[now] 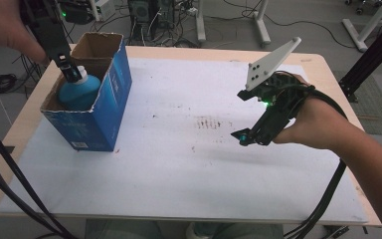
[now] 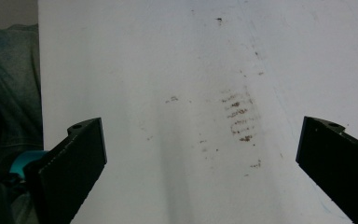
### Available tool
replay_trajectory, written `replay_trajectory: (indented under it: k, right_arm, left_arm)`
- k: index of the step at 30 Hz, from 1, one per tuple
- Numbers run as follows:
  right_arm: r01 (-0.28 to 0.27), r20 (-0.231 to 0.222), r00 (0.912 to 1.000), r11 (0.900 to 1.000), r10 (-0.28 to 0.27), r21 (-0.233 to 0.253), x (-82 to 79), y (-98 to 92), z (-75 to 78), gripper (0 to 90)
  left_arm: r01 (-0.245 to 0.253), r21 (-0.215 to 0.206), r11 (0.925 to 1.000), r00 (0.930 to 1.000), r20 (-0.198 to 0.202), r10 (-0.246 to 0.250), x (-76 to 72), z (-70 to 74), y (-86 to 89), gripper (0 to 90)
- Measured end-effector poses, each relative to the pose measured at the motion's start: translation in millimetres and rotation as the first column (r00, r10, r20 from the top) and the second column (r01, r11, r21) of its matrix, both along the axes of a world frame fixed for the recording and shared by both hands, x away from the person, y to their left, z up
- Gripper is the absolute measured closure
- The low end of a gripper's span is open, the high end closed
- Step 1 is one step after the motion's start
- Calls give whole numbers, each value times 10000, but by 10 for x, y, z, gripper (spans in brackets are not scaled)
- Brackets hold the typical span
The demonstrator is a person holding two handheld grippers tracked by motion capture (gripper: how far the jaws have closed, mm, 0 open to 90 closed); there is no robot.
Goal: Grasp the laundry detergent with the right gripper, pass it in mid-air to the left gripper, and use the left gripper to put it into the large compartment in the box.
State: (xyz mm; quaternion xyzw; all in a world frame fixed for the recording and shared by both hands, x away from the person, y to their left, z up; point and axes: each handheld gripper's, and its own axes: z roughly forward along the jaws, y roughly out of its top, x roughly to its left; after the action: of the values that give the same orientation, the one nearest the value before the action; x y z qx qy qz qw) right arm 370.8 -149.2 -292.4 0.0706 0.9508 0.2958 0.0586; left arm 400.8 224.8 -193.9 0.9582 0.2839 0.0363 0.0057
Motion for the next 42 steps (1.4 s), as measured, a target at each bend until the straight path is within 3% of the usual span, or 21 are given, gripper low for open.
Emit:
replay_trajectory:
  k: [6,10,16,21,26,33,34,37,38,42]
  right_arm:
    - [-100,-106,9999,9998,99,-152,73,-78,55,6]
    - [-238,-170,9996,9959,224,-871,235,-201,152,6]
    - [-373,-197,9992,9846,345,-1709,367,-279,248,6]
    - [-444,-276,9989,9658,386,-2554,474,-331,281,6]
    - [-523,-444,9982,9405,397,-3358,579,-353,225,6]
    - [-657,-690,9968,9121,411,-4047,659,-334,64,6]
    - [-657,-690,9968,9121,411,-4047,659,-334,64,6]
    - [-762,-803,9957,8981,457,-4332,677,-308,7,6]
    - [-795,-833,9954,8945,475,-4400,679,-303,-2,6]
    - [-860,-893,9947,8855,506,-4566,675,-295,-32,6]
  left_arm:
    - [677,-164,9976,9977,-12,-677,-46,94,-222,95]
    - [1476,-307,9886,9889,-111,-1480,-65,34,-453,71]
    - [2127,-480,9759,9764,-266,-2141,-51,-95,-653,57]
    - [2504,-556,9665,9674,-243,-2520,-21,-212,-772,24]
    - [2784,-595,9586,9591,-372,-2808,23,-344,-889,16]
    - [3504,-622,9346,9334,-592,-3539,94,-541,-1095,16]
    - [3504,-622,9346,9334,-592,-3539,94,-541,-1095,16]
    - [3772,-728,9233,9214,-718,-3820,110,-647,-1151,16]
    - [3979,-704,9147,9126,-723,-4025,110,-676,-1157,16]
    - [4084,-745,9097,9076,-728,-4135,122,-723,-1155,16]
